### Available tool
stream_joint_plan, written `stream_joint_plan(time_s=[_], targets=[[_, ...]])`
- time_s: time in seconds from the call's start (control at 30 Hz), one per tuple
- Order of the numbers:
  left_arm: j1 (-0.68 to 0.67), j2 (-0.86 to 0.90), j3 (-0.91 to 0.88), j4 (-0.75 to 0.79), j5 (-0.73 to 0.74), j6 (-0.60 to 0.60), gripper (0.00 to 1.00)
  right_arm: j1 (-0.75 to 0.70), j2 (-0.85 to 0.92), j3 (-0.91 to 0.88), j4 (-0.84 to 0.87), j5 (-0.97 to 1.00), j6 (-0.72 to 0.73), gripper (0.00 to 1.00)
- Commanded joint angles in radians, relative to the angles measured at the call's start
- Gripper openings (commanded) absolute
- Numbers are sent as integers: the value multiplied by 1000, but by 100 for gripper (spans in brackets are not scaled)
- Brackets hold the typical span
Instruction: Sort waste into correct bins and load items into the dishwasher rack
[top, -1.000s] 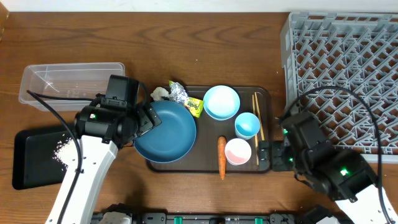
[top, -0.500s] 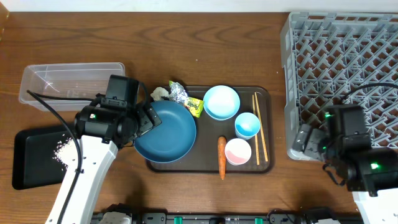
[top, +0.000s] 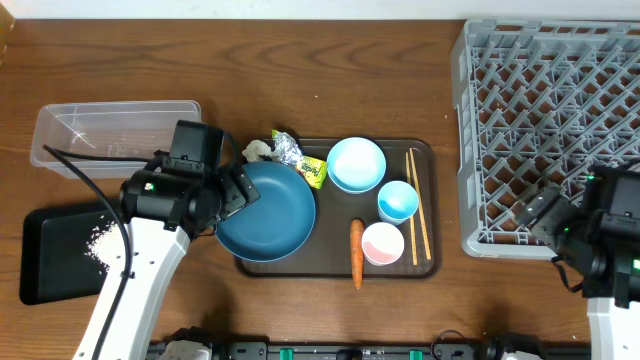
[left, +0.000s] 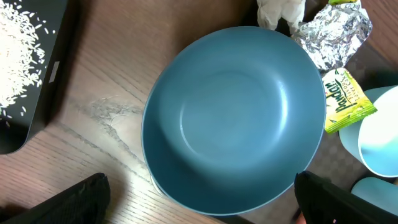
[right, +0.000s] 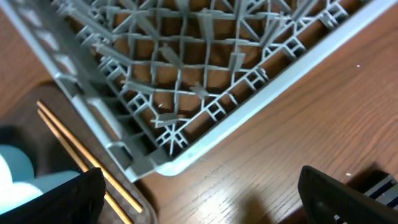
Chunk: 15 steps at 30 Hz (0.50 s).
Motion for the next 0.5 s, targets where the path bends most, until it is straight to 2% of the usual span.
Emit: stream_joint_plan(time_s=[0.0,0.47], targets=[[3,-1,16,-3,-16,-6,98,-35,14,-26,4,-40,26,99],[3,-1,16,-3,-16,-6,98,-39,101,-216,94,-126,88,99]])
